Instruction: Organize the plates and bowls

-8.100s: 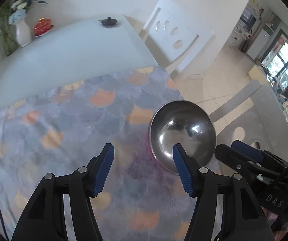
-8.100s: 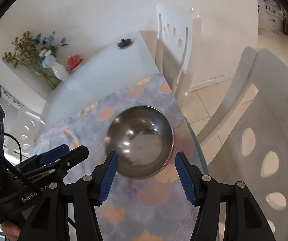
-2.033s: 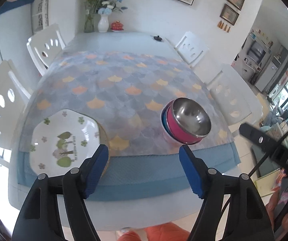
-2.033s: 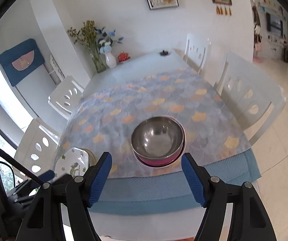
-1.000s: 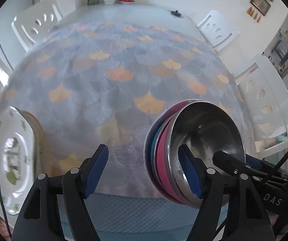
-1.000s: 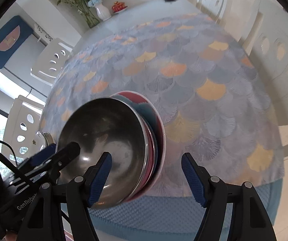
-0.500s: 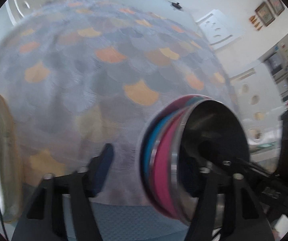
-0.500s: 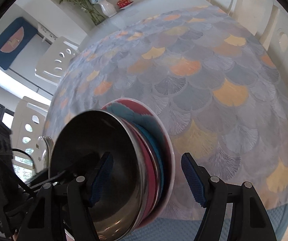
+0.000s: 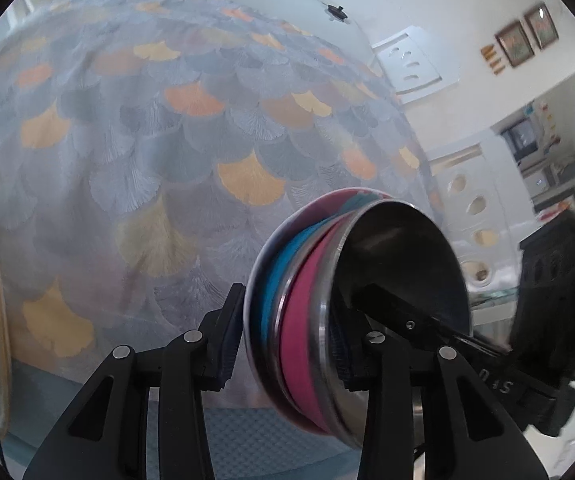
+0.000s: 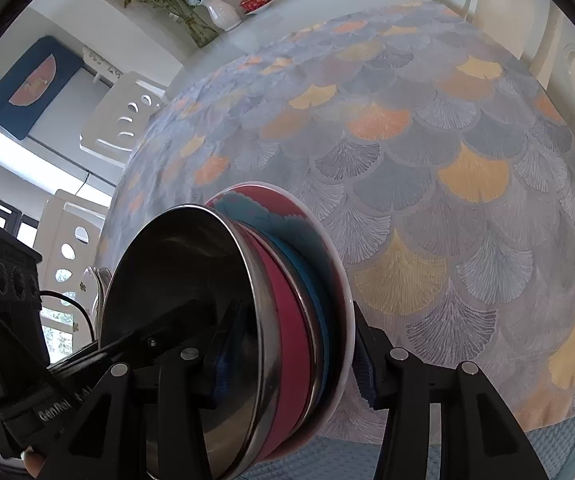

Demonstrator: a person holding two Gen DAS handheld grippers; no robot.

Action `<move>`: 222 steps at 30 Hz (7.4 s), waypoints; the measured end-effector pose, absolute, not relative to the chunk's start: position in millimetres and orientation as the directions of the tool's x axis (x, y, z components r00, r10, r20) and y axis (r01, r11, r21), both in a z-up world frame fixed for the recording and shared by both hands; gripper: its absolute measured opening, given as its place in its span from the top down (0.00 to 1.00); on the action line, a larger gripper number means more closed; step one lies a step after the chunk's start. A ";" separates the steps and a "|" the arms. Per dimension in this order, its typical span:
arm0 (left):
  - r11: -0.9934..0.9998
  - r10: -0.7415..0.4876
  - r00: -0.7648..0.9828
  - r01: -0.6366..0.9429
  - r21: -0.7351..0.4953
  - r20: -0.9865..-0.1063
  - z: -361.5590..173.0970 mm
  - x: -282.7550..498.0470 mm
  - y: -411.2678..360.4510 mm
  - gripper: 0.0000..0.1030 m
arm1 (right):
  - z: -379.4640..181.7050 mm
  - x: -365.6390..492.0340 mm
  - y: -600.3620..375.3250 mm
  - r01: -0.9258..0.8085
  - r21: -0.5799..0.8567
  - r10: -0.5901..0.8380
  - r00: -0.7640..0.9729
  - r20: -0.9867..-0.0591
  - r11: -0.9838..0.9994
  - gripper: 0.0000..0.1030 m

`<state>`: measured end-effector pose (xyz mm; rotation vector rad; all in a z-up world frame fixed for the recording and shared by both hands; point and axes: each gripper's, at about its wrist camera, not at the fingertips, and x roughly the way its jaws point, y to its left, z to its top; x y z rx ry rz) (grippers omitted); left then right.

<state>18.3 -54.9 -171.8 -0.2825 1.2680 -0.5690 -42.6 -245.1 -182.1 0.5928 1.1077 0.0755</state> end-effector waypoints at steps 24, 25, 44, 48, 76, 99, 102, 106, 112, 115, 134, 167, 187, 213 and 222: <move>0.876 -0.481 0.384 0.255 -0.410 -0.788 -100.5 -4.1 -39.2 0.69 | -132.9 -48.8 -239.9 0.184 0.548 0.376 0.551 -0.745 0.816 0.54; 0.878 -0.477 0.403 0.251 -0.407 -0.781 -92.0 -5.2 -33.1 0.69 | -123.8 -48.2 -234.3 0.173 0.549 0.379 0.558 -0.739 0.817 0.54; 0.946 -0.309 0.526 0.084 -0.314 -0.792 -57.3 4.1 192.9 0.70 | -90.4 3.2 5.8 -0.003 0.564 0.496 0.480 -0.724 0.826 0.54; 0.944 -0.319 0.488 0.087 -0.318 -0.813 -79.2 14.6 221.2 0.70 | -113.3 13.4 38.8 0.036 0.560 0.489 0.445 -0.751 0.828 0.54; 0.906 -0.404 0.348 0.280 -0.318 -0.846 -124.6 50.2 240.3 0.70 | -147.3 26.2 60.3 0.286 0.466 0.324 0.426 -0.845 0.838 0.48; 0.927 -0.333 0.585 0.345 -0.145 -0.740 -27.5 12.0 257.2 0.59 | -46.4 -13.0 73.9 0.257 0.269 0.092 0.542 -0.836 0.928 0.43; 0.937 -0.301 0.620 0.334 -0.103 -0.724 -12.7 1.3 257.8 0.59 | -34.2 -25.2 78.6 0.351 0.232 0.018 0.519 -0.854 0.907 0.33; 0.945 -0.272 0.653 0.322 -0.066 -0.707 7.1 0.1 254.5 0.57 | -13.7 -32.7 90.7 0.337 0.169 -0.057 0.568 -0.821 0.926 0.33; 0.931 -0.333 0.696 0.351 -0.103 -0.636 48.9 4.4 258.3 0.38 | 27.2 -38.3 106.0 0.295 0.041 -0.170 0.654 -0.737 0.955 0.32; 0.925 -0.347 0.706 0.368 -0.099 -0.618 66.2 7.9 254.6 0.38 | 43.9 -35.2 103.3 0.292 0.024 -0.184 0.661 -0.728 0.956 0.29; 0.949 -0.254 0.665 0.311 -0.049 -0.703 24.5 6.5 240.1 0.38 | 23.0 -37.6 98.4 0.343 0.027 -0.196 0.596 -0.779 0.939 0.29; 0.965 -0.173 0.655 0.264 0.008 -0.736 14.8 23.2 237.9 0.38 | -6.4 -7.9 96.9 0.311 0.034 -0.141 0.522 -0.841 0.950 0.29; 0.965 -0.155 0.664 0.261 0.032 -0.732 15.2 23.7 236.2 0.38 | -7.1 -5.9 98.3 0.314 0.025 -0.148 0.517 -0.843 0.949 0.29; 0.975 -0.146 0.665 0.220 0.006 -0.732 21.3 29.4 209.9 0.38 | 2.3 -4.7 78.6 0.250 -0.010 -0.145 0.528 -0.837 0.968 0.29; 0.976 -0.060 0.705 0.190 0.107 -0.706 22.8 34.5 196.5 0.35 | 2.2 2.8 66.9 0.229 -0.055 -0.168 0.510 -0.844 0.972 0.28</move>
